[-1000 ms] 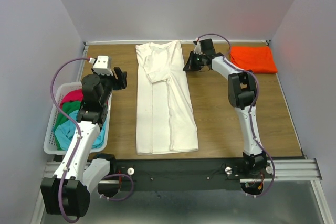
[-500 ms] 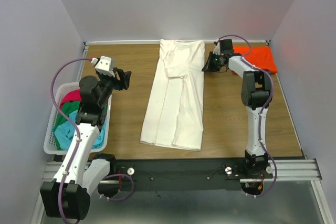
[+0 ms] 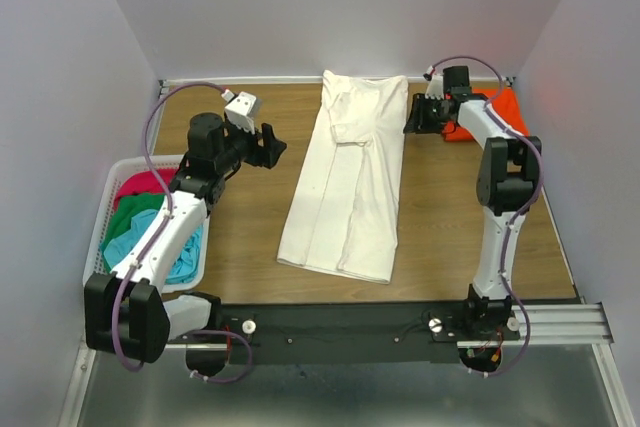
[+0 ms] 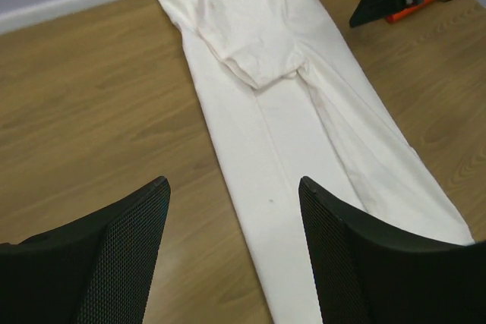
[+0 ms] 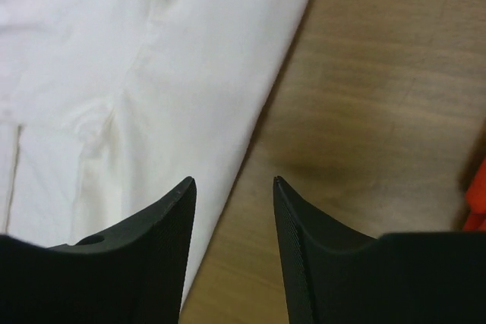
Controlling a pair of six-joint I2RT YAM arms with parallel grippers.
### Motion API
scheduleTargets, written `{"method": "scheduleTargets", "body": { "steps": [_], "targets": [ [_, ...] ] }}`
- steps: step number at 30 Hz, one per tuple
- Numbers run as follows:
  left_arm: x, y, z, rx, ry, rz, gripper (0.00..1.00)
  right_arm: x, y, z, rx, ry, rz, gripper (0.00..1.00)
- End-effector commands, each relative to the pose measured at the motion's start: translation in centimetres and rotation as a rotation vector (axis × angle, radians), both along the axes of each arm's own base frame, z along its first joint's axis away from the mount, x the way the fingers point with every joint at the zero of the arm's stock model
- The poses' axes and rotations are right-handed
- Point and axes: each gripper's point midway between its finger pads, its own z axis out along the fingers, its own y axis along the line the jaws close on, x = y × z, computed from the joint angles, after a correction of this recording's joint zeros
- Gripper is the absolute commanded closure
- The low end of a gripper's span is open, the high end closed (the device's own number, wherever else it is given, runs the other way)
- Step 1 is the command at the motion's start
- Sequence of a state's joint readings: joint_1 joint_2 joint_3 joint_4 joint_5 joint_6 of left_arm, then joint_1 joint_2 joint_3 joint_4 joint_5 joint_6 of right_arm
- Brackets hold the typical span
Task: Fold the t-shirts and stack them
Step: Fold the tshirt
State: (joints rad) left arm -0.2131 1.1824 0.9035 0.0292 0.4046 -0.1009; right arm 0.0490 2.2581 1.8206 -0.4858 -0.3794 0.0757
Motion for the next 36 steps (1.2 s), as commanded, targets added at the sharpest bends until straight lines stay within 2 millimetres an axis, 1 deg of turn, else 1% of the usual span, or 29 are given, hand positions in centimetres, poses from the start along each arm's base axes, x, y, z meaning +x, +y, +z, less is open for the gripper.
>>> {"method": "scheduleTargets", "body": {
  "steps": [1,2,3,4,5,6,7,8,9,10,11,12,13,15,16,17,19,20,21,23,24,26,29,30,31,32,34,35,36],
  "targets": [
    [-3.2,-0.3,-6.7,-0.06,0.344,0.076,0.24,-4.9,1.6,4.8,0.027,-0.054,0.243,0.47],
    [-3.7,-0.3,-8.1,-0.077,0.404,0.103,0.24,-7.0,2.2,5.8,0.051,-0.07,0.308,0.46],
    [-5.0,-0.2,-10.6,-0.066,0.482,0.12,0.24,-8.1,2.7,6.3,0.069,-0.084,0.354,0.46],
    [-5.6,-0.1,-12.4,-0.048,0.536,0.142,0.24,-10.4,3.1,5.5,0.092,-0.064,0.416,0.46],
    [-6.1,0.1,-13.3,-0.043,0.565,0.159,0.25,-11.3,3.4,6.2,0.094,-0.085,0.444,0.46],
    [-6.7,0.2,-14.9,-0.04,0.626,0.176,0.26,-12.5,3.7,7.7,0.095,-0.123,0.478,0.46],
    [-7.8,0.1,-16.6,-0.029,0.677,0.175,0.27,-13.4,3.9,8.3,0.09,-0.146,0.516,0.46],
    [-8.0,0.1,-17.4,-0.03,0.705,0.184,0.28,-14.2,3.9,8.6,0.09,-0.156,0.528,0.45],
    [-8.7,-0.6,-18.3,-0.007,0.738,0.163,0.3,-15.7,4.0,9.0,0.1,-0.165,0.54,0.45],
    [-8.7,-1.1,-18.3,-0.011,0.746,0.158,0.3,-16.3,4.0,9.2,0.101,-0.168,0.542,0.45],
    [-9.2,-1.9,-18.9,0.0,0.774,0.135,0.31,-17.4,4.0,8.5,0.108,-0.147,0.544,0.45],
    [-9.2,-2.2,-19.1,0.003,0.784,0.13,0.32,-17.9,4.0,9.4,0.107,-0.17,0.547,0.45],
    [-9.2,-2.5,-19.4,0.013,0.792,0.125,0.32,-18.4,4.1,9.3,0.111,-0.169,0.55,0.45],
    [-9.4,-2.7,-20.9,0.037,0.829,0.126,0.32,-19.3,4.2,9.5,0.12,-0.176,0.561,0.44],
    [-9.7,-2.4,-21.7,0.049,0.851,0.135,0.33,-19.8,4.1,9.1,0.12,-0.166,0.561,0.44],
    [-10.2,-2.3,-23.2,0.067,0.897,0.141,0.37,-20.1,4.1,9.8,0.115,-0.188,0.566,0.43],
    [-11.5,-3.3,-24.5,0.076,0.956,0.085,0.45,-20.7,4.1,9.9,0.112,-0.194,0.57,0.43],
    [-12.2,-3.6,-25.4,0.099,0.991,0.062,0.5,-20.9,4.1,10.4,0.109,-0.213,0.577,0.43],
    [-12.5,-4.0,-25.7,0.105,0.996,0.044,0.53,-21.0,4.1,10.7,0.106,-0.224,0.579,0.43],
    [-13.3,-4.8,-26.0,0.111,1.015,0.014,0.64,-21.3,4.1,11.1,0.103,-0.237,0.582,0.43],
    [-14.0,-5.2,-26.1,0.097,1.037,-0.003,0.79,-21.4,4.1,11.5,0.101,-0.251,0.584,0.43],
    [-14.9,-6.0,-25.9,0.098,1.041,-0.034,0.91,-21.6,4.1,12.2,0.091,-0.276,0.587,0.43],
    [-16.9,-6.8,-25.7,0.098,1.064,-0.058,0.94,-22.0,3.9,12.7,0.081,-0.298,0.594,0.43],
    [-17.1,-7.2,-25.0,0.085,1.048,-0.066,0.94,-22.3,3.9,12.9,0.077,-0.311,0.6,0.43],
    [-17.9,-7.3,-25.0,0.071,1.064,-0.056,0.94,-22.5,3.9,13.0,0.074,-0.314,0.603,0.43],
    [-18.3,-7.7,-24.2,0.052,1.05,-0.07,0.94,-22.8,4.0,12.9,0.074,-0.318,0.621,0.43],
    [-19.7,-8.5,-23.7,0.019,1.068,-0.093,0.94,-23.9,4.1,12.7,0.086,-0.313,0.655,0.43],
    [-20.0,-8.9,-23.3,0.003,1.066,-0.104,0.93,-24.3,4.2,12.6,0.083,-0.327,0.688,0.4],
    [-20.4,-9.8,-22.4,-0.022,1.043,-0.138,0.9,-25.0,4.6,12.6,0.107,-0.331,0.721,0.38]
  ]
}}
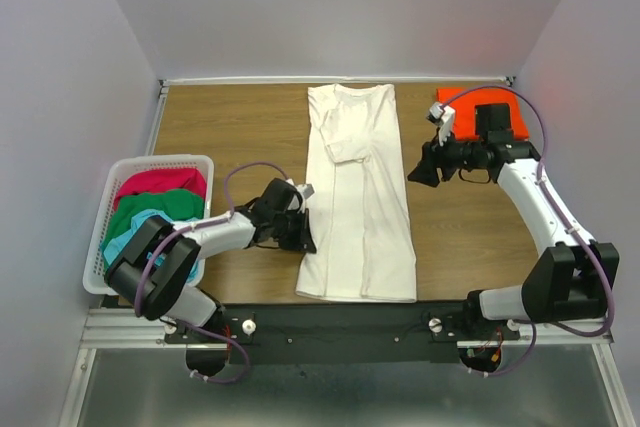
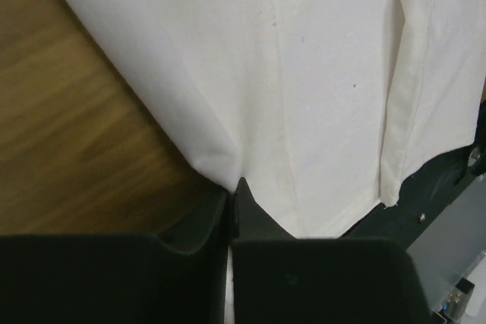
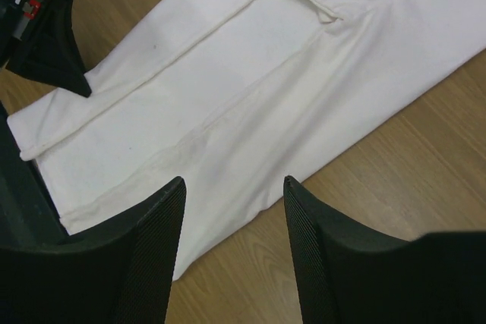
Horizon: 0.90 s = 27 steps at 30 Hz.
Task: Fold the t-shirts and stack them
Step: Fold the tshirt
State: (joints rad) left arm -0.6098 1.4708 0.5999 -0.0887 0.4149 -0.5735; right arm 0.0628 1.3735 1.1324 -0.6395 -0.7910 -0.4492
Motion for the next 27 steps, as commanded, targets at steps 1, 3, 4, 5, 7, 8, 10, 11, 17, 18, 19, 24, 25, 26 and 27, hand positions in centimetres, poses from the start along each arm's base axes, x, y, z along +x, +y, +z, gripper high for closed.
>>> {"method": "scheduleTargets", "body": {
  "steps": [1,3,4,5,7,8,10,11,17,18,19,24,25,26,27],
  "targets": [
    [-3.8,-0.7,0.6,-0.047,0.096,-0.012,0.87,-3.9,1.0,-1.1,0.03,0.036,0.145,0.36],
    [-4.2,-1.1,1.3,-0.071,0.091,-0.01,0.7,-5.3,1.6,-1.6,0.023,0.004,0.244,0.3],
    [-4.2,-1.1,1.6,-0.075,0.086,-0.008,0.65,-5.9,1.8,-2.0,0.017,0.0,0.274,0.27],
    [-4.2,-0.6,2.0,-0.064,0.074,0.015,0.54,-7.2,2.0,-3.0,-0.006,-0.017,0.328,0.05],
    [-3.4,-0.1,2.9,-0.041,0.025,0.057,0.46,-8.5,2.3,-4.1,-0.026,-0.038,0.38,0.0],
    [-3.0,0.2,3.6,-0.039,0.0,0.073,0.44,-10.0,2.4,-5.5,-0.032,-0.013,0.409,0.0],
    [-2.0,0.6,6.2,-0.044,-0.074,0.109,0.41,-12.1,3.8,-6.5,-0.07,-0.007,0.512,0.0],
    [-1.6,0.7,7.2,-0.046,-0.11,0.114,0.41,-13.0,4.4,-7.0,-0.091,-0.003,0.555,0.0],
    [2.5,0.9,18.6,-0.147,-0.567,0.091,0.34,-15.6,6.8,-9.7,-0.254,-0.092,0.689,0.06],
    [3.1,1.1,19.8,-0.141,-0.625,0.089,0.31,-14.8,6.8,-9.9,-0.276,-0.09,0.654,0.08],
    [4.8,1.9,21.3,-0.089,-0.742,0.112,0.26,-13.1,7.2,-9.6,-0.294,-0.12,0.61,0.1],
    [11.5,4.6,21.3,0.051,-0.812,0.243,0.07,-4.8,7.0,-7.7,-0.25,-0.053,0.24,0.24],
    [13.2,4.8,22.0,-0.025,-0.796,0.219,0.13,-2.0,5.4,-7.2,-0.218,-0.036,0.127,0.29],
    [15.1,4.9,19.2,-0.016,-0.711,0.212,0.18,0.3,4.9,-7.0,-0.182,0.026,0.029,0.37],
    [16.1,4.8,18.2,-0.032,-0.67,0.207,0.25,1.7,4.3,-7.1,-0.153,0.067,-0.019,0.39]
  ]
}}
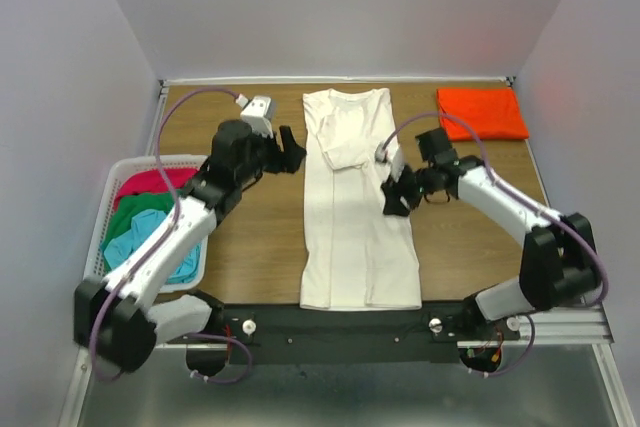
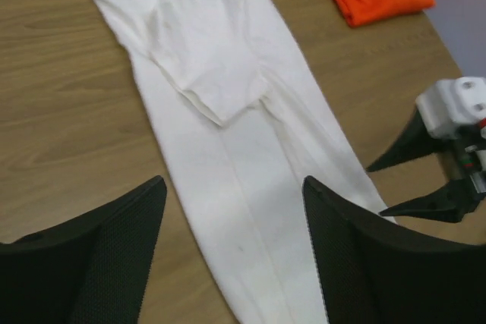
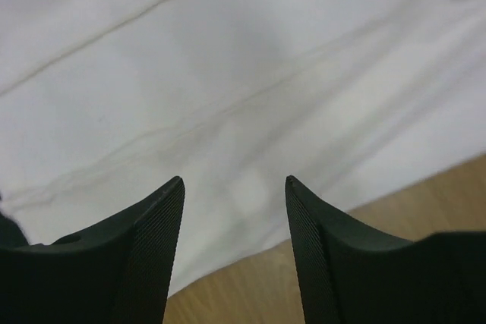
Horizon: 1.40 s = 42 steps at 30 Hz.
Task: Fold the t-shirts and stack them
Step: Fold the tshirt
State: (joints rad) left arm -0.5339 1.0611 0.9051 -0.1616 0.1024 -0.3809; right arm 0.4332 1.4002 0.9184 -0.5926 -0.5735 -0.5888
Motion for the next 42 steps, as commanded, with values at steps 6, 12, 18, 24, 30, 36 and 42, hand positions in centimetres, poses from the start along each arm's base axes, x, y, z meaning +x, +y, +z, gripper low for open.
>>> {"method": "scheduleTargets", "body": {
  "steps": [6,12,18,24,30,36,42],
  "targets": [
    [12.2,1.5,-14.1,0.06,0.346,-0.053,0.42,17.5,-7.3,-0.7,0.18,0.206,-0.677,0.48],
    [16.6,0.6,-17.3,0.071,0.391,-0.064,0.44,21.3,-7.3,-3.6,0.189,0.29,-0.748,0.49],
    [18.1,-0.1,-19.4,0.056,0.468,-0.102,0.45,23.6,-6.8,-6.1,0.202,0.363,-0.798,0.51],
    [17.8,0.0,-23.4,0.091,0.614,-0.103,0.55,24.0,-6.7,-7.4,0.201,0.395,-0.811,0.54],
    [17.8,-0.2,-24.1,0.084,0.635,-0.114,0.67,23.9,-6.4,-8.3,0.212,0.436,-0.815,0.61],
    [18.6,-1.1,-23.5,0.041,0.635,-0.151,0.91,24.6,-6.0,-8.6,0.23,0.453,-0.816,0.89],
    [20.6,-0.5,-22.5,0.001,0.608,-0.126,1.0,26.9,-5.9,-7.7,0.256,0.416,-0.82,0.99]
  ]
}}
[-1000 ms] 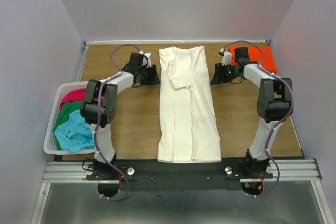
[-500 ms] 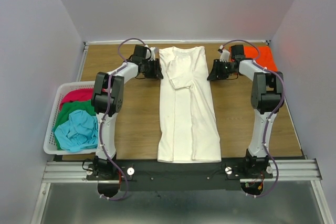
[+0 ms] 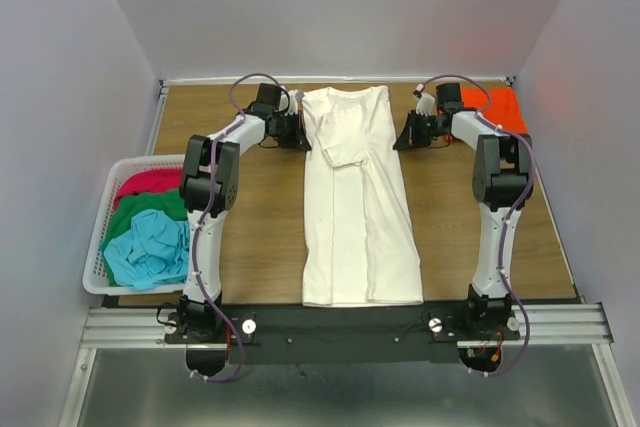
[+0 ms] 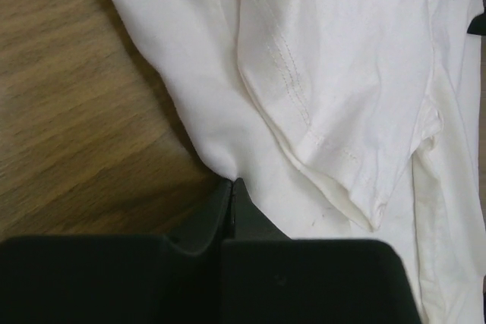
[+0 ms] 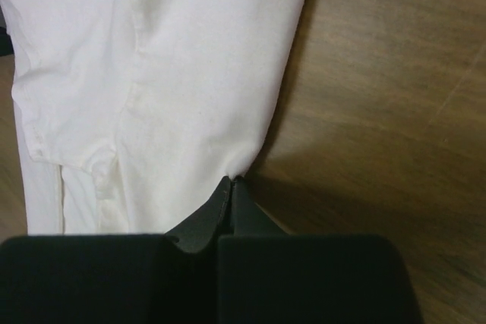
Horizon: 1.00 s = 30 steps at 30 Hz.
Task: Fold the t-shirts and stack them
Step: Fold the tshirt
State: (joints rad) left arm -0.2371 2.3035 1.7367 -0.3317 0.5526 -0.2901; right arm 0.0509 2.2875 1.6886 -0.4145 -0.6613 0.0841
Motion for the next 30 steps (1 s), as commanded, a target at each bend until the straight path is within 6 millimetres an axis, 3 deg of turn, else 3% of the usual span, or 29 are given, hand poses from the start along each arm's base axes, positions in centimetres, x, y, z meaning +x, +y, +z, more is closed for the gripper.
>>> {"method": "scheduleTargets", "body": {
  "steps": [1,5,7,8,10,11,12,15,19,23,24,26,28,29,30],
  "targets": [
    [0.6,0.8,-0.6,-0.031,0.042,0.028,1.0,1.5,-0.1,-0.8,-0.012,0.005,-0.024,0.99],
    [3.2,1.8,0.7,-0.063,0.011,0.068,1.0,3.9,-0.4,-0.1,-0.011,-0.032,-0.053,1.0],
    [3.8,2.1,0.2,-0.07,0.028,0.079,1.0,5.4,-0.6,0.0,-0.017,-0.053,-0.071,1.0],
    [4.9,2.0,1.3,-0.082,0.004,0.083,1.0,5.8,-0.7,0.0,-0.02,-0.058,-0.079,1.0],
    [5.5,2.5,0.6,-0.083,0.024,0.097,1.0,6.6,-0.8,-0.1,-0.024,-0.065,-0.091,1.0],
    [6.4,2.5,1.6,-0.093,0.0,0.101,1.0,7.0,-0.8,-0.3,-0.026,-0.071,-0.093,1.0],
    [6.6,2.6,0.8,-0.093,0.015,0.106,1.0,7.2,-0.8,-0.3,-0.028,-0.073,-0.096,1.0],
    [7.7,2.5,1.6,-0.115,-0.002,0.108,1.0,7.8,-0.9,-0.8,-0.03,-0.077,-0.1,0.99],
    [7.2,2.3,1.5,-0.131,0.007,0.093,1.0,8.2,-1.2,-0.6,-0.045,-0.095,-0.099,0.98],
    [6.9,3.0,4.3,-0.106,-0.076,0.092,0.7,8.0,-1.7,0.9,-0.079,-0.134,-0.089,0.79],
    [6.4,3.3,6.0,-0.095,-0.112,0.097,0.62,7.7,-2.0,2.3,-0.092,-0.163,-0.078,0.72],
    [6.2,4.2,7.9,-0.052,-0.181,0.108,0.56,7.2,-2.2,3.5,-0.109,-0.187,-0.067,0.68],
    [5.0,4.5,11.6,-0.054,-0.279,0.1,0.47,5.7,-2.0,5.7,-0.109,-0.227,-0.022,0.61],
    [3.6,4.9,10.8,-0.041,-0.27,0.1,0.43,5.1,-1.9,6.3,-0.098,-0.23,-0.013,0.58],
    [3.0,4.8,14.8,-0.061,-0.372,0.091,0.38,3.6,-1.5,5.9,-0.089,-0.23,0.046,0.54]
  ]
}}
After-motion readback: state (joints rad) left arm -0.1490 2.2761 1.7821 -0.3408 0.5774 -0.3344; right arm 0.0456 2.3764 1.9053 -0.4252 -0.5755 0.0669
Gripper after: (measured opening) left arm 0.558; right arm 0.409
